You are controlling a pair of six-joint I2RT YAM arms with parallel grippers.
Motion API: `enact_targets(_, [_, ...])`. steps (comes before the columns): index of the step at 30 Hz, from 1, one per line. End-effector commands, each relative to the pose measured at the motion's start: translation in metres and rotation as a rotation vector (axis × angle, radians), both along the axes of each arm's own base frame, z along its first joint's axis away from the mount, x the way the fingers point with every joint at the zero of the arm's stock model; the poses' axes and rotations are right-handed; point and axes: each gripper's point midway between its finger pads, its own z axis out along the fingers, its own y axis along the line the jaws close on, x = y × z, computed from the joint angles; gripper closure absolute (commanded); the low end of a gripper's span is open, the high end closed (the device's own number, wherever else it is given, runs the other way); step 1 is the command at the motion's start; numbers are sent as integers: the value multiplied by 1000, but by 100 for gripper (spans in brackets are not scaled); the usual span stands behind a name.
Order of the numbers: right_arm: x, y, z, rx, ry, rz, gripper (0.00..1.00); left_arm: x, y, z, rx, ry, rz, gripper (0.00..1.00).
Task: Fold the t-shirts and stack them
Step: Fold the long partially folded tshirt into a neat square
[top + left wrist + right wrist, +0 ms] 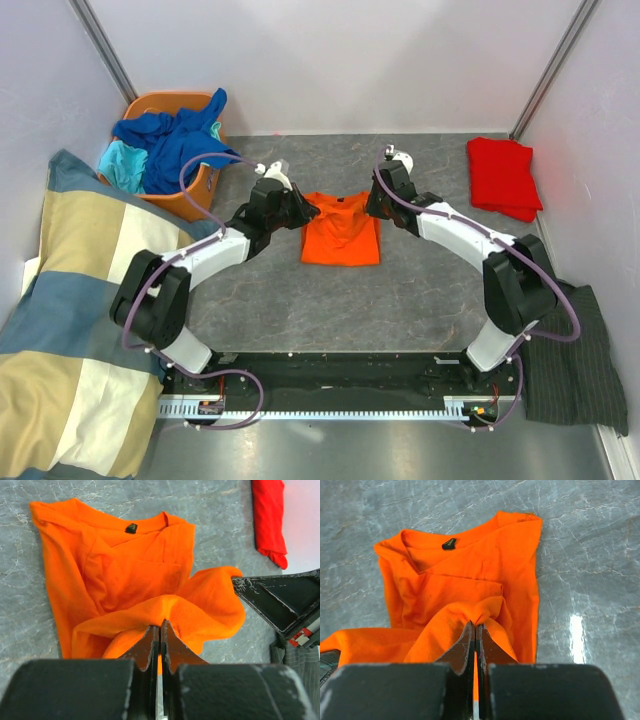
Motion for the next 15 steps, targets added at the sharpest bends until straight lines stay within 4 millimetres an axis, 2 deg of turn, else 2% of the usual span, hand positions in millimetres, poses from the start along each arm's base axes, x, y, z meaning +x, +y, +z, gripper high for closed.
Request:
enact_targets(1, [30, 10, 18, 51, -66, 12, 100, 30, -5, 19, -30, -86, -23, 98])
enact_targets(2, [35, 6, 7, 41, -47, 2, 100, 35, -4, 9, -26, -67, -22, 98])
enact_targets(3, [39, 6, 4, 43, -44, 2, 100, 39, -3, 7, -27, -64, -20, 98])
enact_targets(4, [48, 7, 8, 48, -59, 0, 92, 47, -3, 11, -32, -74, -17, 98])
enact_targets(5, [57, -1, -4, 31, -41, -18, 81, 59, 7, -1, -9, -63, -2, 94])
enact_targets(6, [65, -7, -6, 23, -44, -33, 69, 69, 15, -2, 4, -70, 18, 86])
enact_targets(7, [78, -18, 2, 12, -74, -71, 43, 84, 26, 3, 15, -70, 57, 54])
enact_targets(8, [89, -39, 2, 7, -87, -124, 34, 104, 55, 2, 24, -64, 133, 39])
enact_targets(9, [95, -49, 6, 6, -104, -148, 27, 115, 69, -4, 21, -43, 165, 27])
enact_targets(10, [100, -57, 11, 9, -119, -158, 21, 126, 82, 4, 9, -45, 193, 13])
enact_targets(11, [105, -72, 15, 11, -124, -182, 20, 135, 104, 8, -7, -44, 237, 0])
enact_targets(13, [103, -83, 18, 8, -128, -190, 16, 138, 121, 16, -14, -58, 268, 0])
enact_targets(14, [100, -88, 27, 1, -146, -190, 15, 138, 127, 19, -7, -66, 273, 0])
enact_targets(15, [93, -90, 19, -7, -127, -188, 15, 135, 128, 20, -3, -68, 269, 0])
